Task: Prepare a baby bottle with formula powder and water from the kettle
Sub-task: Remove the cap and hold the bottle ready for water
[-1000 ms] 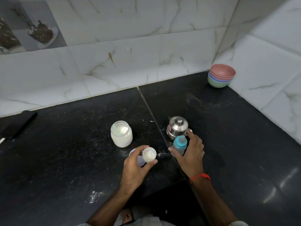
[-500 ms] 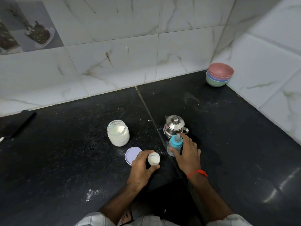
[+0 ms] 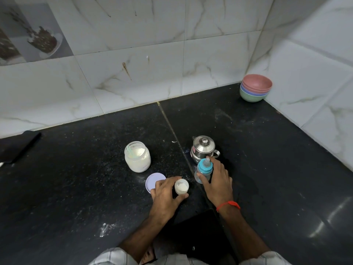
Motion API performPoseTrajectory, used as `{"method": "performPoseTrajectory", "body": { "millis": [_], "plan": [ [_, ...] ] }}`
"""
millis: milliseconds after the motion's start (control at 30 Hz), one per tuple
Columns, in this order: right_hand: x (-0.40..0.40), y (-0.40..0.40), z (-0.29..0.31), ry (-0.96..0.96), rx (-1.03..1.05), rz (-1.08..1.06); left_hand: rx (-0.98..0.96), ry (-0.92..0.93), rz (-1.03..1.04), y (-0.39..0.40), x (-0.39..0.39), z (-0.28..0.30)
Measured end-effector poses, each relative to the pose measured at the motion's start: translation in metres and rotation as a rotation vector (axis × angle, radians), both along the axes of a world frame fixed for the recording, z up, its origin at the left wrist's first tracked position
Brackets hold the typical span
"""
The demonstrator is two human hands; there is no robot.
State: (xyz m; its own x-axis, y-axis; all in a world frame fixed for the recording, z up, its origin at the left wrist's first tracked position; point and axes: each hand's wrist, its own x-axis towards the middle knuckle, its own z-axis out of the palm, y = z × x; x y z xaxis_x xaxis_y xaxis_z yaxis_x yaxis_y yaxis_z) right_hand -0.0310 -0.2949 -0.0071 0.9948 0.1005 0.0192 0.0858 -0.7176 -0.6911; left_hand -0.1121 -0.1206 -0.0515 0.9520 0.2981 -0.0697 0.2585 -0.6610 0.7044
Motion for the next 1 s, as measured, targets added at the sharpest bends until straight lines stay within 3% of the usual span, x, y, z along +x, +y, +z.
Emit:
{"method": "performPoseTrajectory", "body": {
  "millis": [367,533,667,867,933,1000],
  "plan": [
    [-0.001,-0.002,0.004,0.018,0.079,0.012,0.023,-0.011,-0.064,-0.002,-0.004,0.013],
    [-0.018,-0.001,0.034,-0.023,0.29,0.08,0.046,-0.185,-0.118,-0.011,-0.007,0.041],
    [-0.041,0.017,0.061,0.015,0.512,0.19,-0.056,-0.307,-0.14,-0.021,-0.001,0.07],
    [-0.045,0.045,0.085,0.077,0.736,0.05,-0.148,-0.314,-0.125,-0.022,-0.001,0.096],
    [-0.041,0.044,0.088,0.077,0.814,0.188,-0.272,-0.296,-0.193,-0.016,-0.006,0.103],
    [-0.035,0.033,0.089,0.12,0.88,0.499,-0.443,-0.294,-0.288,-0.008,-0.01,0.107]
  ]
}}
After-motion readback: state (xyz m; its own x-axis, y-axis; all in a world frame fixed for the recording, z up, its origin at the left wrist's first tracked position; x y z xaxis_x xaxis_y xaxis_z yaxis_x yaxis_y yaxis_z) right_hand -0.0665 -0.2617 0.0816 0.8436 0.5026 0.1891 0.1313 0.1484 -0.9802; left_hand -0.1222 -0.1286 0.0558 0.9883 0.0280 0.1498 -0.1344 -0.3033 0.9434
